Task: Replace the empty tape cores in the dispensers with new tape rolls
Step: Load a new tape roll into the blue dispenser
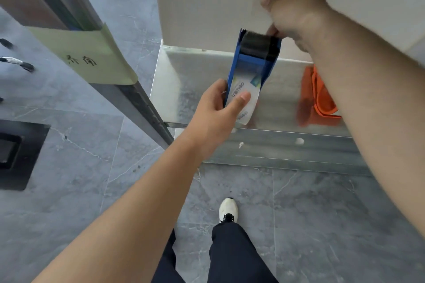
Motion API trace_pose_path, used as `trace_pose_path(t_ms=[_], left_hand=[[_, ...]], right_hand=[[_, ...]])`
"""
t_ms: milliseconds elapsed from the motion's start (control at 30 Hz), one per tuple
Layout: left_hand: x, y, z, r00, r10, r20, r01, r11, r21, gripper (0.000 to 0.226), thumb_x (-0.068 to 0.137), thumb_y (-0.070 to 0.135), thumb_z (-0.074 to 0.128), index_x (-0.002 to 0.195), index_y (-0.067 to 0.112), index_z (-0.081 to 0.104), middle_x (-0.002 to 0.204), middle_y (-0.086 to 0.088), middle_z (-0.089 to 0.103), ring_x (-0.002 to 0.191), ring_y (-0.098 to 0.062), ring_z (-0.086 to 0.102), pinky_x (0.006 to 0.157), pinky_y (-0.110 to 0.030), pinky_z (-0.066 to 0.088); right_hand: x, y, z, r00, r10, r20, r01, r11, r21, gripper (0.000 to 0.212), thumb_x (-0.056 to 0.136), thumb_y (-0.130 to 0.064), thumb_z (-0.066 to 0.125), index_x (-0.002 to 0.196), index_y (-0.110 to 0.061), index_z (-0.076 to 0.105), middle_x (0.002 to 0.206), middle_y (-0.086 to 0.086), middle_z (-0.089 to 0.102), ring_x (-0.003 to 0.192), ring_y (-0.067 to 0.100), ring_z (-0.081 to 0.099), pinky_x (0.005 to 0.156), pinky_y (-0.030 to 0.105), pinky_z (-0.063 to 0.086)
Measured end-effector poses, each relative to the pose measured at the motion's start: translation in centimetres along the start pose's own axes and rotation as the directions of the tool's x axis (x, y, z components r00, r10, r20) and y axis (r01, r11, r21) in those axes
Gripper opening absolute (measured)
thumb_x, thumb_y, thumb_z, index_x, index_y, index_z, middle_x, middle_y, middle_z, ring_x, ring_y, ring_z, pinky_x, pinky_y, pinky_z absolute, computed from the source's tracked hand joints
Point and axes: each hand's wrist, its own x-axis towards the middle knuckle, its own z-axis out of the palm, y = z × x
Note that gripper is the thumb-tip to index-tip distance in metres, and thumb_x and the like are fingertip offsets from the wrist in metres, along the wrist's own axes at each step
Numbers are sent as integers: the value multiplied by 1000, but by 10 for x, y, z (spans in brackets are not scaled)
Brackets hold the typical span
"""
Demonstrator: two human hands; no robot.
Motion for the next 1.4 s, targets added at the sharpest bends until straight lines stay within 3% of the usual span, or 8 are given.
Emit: trace_pose_path(t_ms=[200, 367, 467, 600, 867, 1067, 1267, 1400], left_hand=[[-10, -13, -11, 993, 82, 82, -80, 996, -32, 28, 106, 3, 61, 132, -5, 58, 127, -26, 71, 119, -41, 69, 102, -42, 59], [-16, -18, -20, 995, 59, 75, -43, 979, -199, 35, 101, 8, 63, 134, -2, 59, 124, -23, 73, 116, -34, 70, 108, -49, 54], [-16, -14, -22, 997, 38, 73, -16, 960, -280, 42, 98, 9, 62, 137, -6, 56, 125, -26, 73, 118, -36, 69, 111, -49, 52], [-16, -7, -23, 999, 21, 49, -3, 943, -333, 44, 97, 7, 62, 136, -10, 54, 125, -29, 72, 115, -34, 71, 103, -43, 58], [-14, 18, -12, 994, -102, -48, 77, 925, -372, 27, 101, 13, 64, 121, -5, 70, 114, -19, 79, 104, -29, 75, 89, -42, 63], [-5, 39, 0, 961, -252, -112, 208, 929, -305, 26, 104, 21, 68, 112, -2, 73, 102, -14, 82, 92, -31, 78, 88, -56, 64], [9, 55, 12, 918, -356, -174, 309, 918, -248, 28, 100, 20, 74, 120, 1, 66, 104, -19, 81, 83, -31, 81, 69, -54, 67], [13, 57, 22, 904, -362, -229, 310, 921, -235, 18, 99, 18, 75, 109, 5, 68, 102, -20, 81, 90, -38, 81, 80, -65, 64]], right_hand=[[12, 3, -7, 937, 228, 265, -273, 951, 146, 4, 102, -15, 65, 99, -13, 65, 91, -3, 62, 54, 6, 64, 50, 25, 58], [2, 34, -5, 566, 382, 731, -610, 790, 60, 18, 78, -6, 66, 72, -22, 61, 67, -6, 59, 57, 6, 47, 53, 17, 35], [-13, 52, 8, 454, 289, 843, -706, 694, 142, 14, 66, -9, 69, 62, -21, 63, 64, -8, 51, 50, 4, 34, 49, 16, 27], [-20, 65, 18, 484, 216, 848, -784, 539, 310, 17, 75, -15, 73, 61, -16, 65, 61, -8, 52, 45, 2, 36, 43, 12, 30], [-38, 68, 20, 693, 91, 715, -609, 605, 513, 20, 103, -36, 59, 94, -19, 67, 78, -4, 61, 54, 6, 37, 42, 15, 31], [-66, 65, 39, 754, 298, 586, -513, 824, 242, 39, 110, -39, 42, 81, -21, 61, 69, -1, 57, 56, 12, 45, 52, 23, 42], [-68, 58, 50, 797, 360, 486, -429, 903, 35, 29, 105, -11, 42, 95, -1, 68, 84, 19, 63, 55, 27, 58, 46, 42, 61], [-72, 55, 51, 849, 394, 353, -332, 916, -224, 23, 103, -10, 50, 94, 2, 68, 72, 23, 70, 54, 38, 72, 58, 51, 64]])
